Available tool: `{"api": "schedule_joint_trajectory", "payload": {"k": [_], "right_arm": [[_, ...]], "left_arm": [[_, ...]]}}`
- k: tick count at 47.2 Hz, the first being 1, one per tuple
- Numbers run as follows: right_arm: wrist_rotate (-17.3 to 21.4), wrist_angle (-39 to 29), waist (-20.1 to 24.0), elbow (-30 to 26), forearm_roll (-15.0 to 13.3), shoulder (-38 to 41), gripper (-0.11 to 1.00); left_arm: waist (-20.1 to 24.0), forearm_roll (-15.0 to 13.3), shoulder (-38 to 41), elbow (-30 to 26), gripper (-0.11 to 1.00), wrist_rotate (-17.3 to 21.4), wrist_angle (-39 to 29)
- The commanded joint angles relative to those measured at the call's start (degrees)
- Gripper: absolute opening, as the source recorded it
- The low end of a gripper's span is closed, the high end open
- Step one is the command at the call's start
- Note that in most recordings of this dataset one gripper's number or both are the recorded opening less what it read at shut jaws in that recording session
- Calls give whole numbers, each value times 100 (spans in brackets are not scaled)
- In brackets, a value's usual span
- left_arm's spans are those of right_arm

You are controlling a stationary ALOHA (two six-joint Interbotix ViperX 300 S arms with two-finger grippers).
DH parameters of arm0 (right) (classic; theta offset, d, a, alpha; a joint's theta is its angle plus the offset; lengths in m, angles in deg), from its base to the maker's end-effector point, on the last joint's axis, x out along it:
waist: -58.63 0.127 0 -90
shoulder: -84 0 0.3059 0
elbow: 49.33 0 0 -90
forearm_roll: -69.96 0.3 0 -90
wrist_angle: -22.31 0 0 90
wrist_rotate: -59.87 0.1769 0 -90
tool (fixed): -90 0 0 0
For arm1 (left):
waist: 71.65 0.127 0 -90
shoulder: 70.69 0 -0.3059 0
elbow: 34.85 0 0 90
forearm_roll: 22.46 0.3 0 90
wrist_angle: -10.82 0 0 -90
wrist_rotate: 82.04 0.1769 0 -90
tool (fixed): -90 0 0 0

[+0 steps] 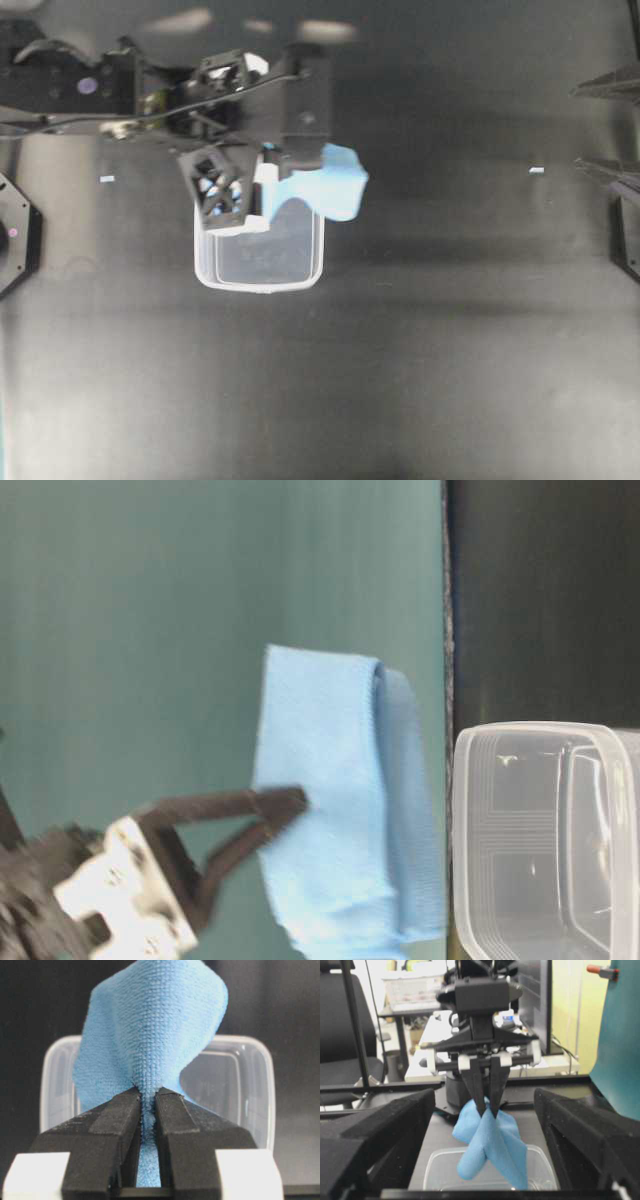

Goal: Place the blue towel into the container with the left arm.
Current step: 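Lower the towel into the container and open the left gripper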

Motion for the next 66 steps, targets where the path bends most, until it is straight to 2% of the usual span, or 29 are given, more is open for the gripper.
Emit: {"api": "schedule_joint_trajectory", "payload": {"k": [1,30,32,34,42,46,55,66], "right_arm": [[9,26,-9,-53,18,35,78],[9,26,-9,-35,18,35,78],[9,26,-9,-35,18,35,78],[9,26,-9,-26,18,35,78],[9,26,-9,-26,18,35,78],[9,35,-9,-26,18,35,78],[9,35,-9,-26,18,26,78],[9,26,-9,-18,18,26,78]], "left_arm": [[-9,18,-193,229,6,9,299],[18,18,79,817,6,0,765],[26,18,105,844,12,-9,765],[35,18,141,861,23,0,765],[44,18,229,870,74,-88,765],[53,18,220,826,89,-105,765],[44,18,-281,659,90,-105,738],[-44,18,-1670,888,90,-105,1107]]}}
